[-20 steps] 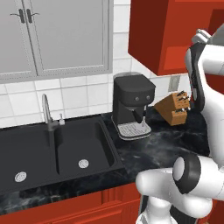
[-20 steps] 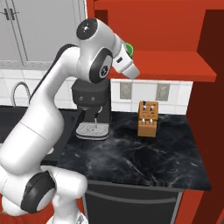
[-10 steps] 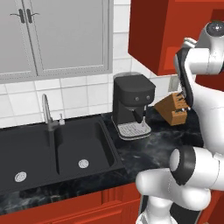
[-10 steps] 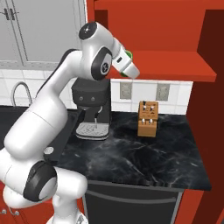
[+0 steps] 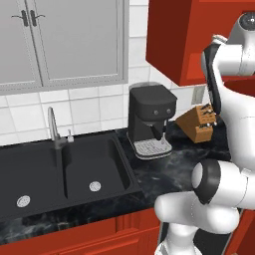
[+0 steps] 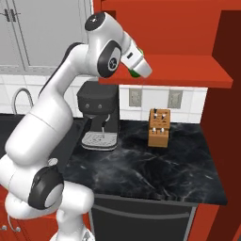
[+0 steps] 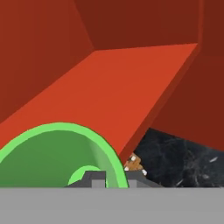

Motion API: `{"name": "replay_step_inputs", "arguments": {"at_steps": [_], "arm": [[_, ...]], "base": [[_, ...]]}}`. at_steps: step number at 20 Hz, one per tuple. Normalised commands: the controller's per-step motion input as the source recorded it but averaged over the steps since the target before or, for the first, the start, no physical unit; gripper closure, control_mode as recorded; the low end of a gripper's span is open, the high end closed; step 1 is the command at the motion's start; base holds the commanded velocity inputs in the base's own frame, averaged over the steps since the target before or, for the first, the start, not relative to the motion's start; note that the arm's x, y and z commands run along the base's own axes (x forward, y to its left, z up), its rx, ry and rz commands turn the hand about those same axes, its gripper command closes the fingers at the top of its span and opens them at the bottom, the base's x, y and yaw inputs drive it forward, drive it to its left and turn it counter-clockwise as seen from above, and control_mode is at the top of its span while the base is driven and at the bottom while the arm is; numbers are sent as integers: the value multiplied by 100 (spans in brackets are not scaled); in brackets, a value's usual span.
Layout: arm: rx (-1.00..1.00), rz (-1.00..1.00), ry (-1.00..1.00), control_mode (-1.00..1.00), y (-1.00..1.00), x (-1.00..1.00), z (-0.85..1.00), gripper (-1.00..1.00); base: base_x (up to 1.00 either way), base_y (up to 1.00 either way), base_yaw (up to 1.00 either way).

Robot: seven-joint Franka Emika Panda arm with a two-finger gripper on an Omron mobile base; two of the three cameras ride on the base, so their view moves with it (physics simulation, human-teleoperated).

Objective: Move the cup from next to the sink to the open cabinet. Then, move the bowl with the tomato to the fridge to clear the area for faucet cleaning.

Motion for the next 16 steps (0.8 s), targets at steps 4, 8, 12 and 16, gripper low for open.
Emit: {"name": "replay_step_inputs", "arguments": {"at_steps": [4,8,12,16], "arm": [[0,0,0,-100,0,21,0,100],[0,0,0,-100,0,50,0,100],[0,0,0,-100,0,46,-18,100],[0,0,2,-100,0,58,-40,100]], "base": [[0,0,0],[0,0,0],[0,0,0],[0,0,0]]}}
